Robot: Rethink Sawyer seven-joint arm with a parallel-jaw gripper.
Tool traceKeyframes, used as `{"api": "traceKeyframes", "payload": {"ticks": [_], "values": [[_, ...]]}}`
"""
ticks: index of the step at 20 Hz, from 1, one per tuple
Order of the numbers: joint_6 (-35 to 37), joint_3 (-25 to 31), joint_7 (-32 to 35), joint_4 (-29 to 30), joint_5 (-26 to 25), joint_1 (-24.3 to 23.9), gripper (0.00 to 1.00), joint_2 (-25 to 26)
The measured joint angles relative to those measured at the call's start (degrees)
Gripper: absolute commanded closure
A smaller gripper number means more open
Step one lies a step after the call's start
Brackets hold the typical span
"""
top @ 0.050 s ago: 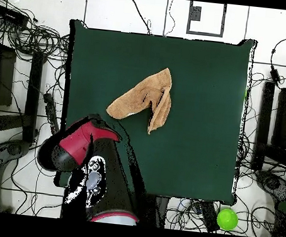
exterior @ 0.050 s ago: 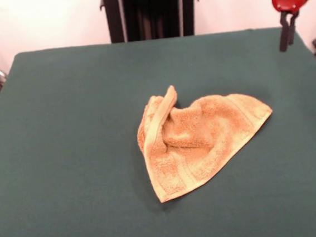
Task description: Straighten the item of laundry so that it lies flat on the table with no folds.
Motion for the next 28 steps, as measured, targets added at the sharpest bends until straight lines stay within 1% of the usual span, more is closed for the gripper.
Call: {"api": "traceKeyframes", "payload": {"ticks": [7,16,17,21,24,28], "values": [[3.8,3.2,0.0,-4.8,-0.1,-3.7,0.0,1.8],[6.9,6.9,0.0,-8.8,-0.2,-7.4,0.0,2.6],[7.4,8.0,-0.2,-9.6,-0.3,-8.6,0.0,2.6],[8.0,9.9,-0.5,-11.0,-0.3,-10.3,0.0,2.7],[8.9,11.4,-1.0,-12.4,-0.4,-11.9,0.0,3.0],[11.7,14.3,-3.3,-15.6,-0.5,-14.7,0.0,4.6]]}}
